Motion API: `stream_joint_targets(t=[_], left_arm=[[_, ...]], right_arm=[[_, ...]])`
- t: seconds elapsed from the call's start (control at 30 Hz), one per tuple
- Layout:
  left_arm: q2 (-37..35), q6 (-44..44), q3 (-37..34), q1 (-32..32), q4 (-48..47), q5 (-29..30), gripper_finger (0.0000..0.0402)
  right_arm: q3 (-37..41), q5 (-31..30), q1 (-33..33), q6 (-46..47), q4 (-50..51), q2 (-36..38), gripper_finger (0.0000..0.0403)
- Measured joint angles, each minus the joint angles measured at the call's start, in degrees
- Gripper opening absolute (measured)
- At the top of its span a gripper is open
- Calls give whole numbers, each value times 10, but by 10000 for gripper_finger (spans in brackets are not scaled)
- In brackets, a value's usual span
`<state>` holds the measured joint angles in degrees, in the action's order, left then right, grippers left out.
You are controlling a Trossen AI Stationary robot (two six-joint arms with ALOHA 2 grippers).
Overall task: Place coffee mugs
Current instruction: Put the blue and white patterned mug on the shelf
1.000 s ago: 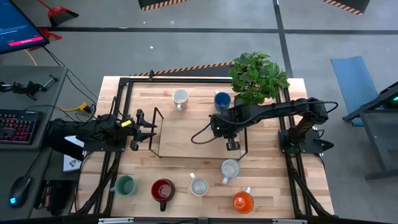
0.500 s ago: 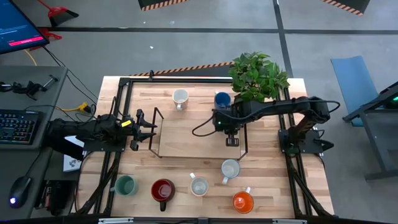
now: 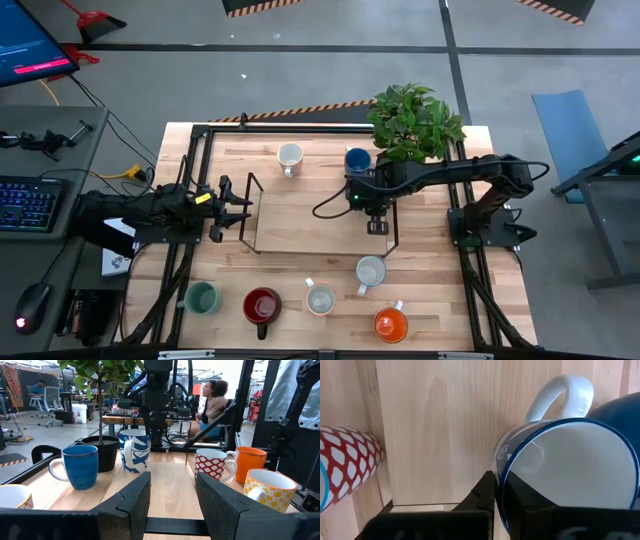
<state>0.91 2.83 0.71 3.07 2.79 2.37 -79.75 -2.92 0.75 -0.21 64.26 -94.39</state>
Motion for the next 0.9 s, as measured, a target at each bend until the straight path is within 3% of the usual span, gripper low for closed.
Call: stream_joint_targets(t=[0.3,0.7,0.9], left_arm=[[0,1,0,0,0,0,150],[0,0,0,0,0,0,150],[0,0,0,0,0,0,150]], right_arm=[[0,2,0,2,-1,0,11],[1,4,0,3,-3,7,75],[1,37,-2,13,-4,19,100]])
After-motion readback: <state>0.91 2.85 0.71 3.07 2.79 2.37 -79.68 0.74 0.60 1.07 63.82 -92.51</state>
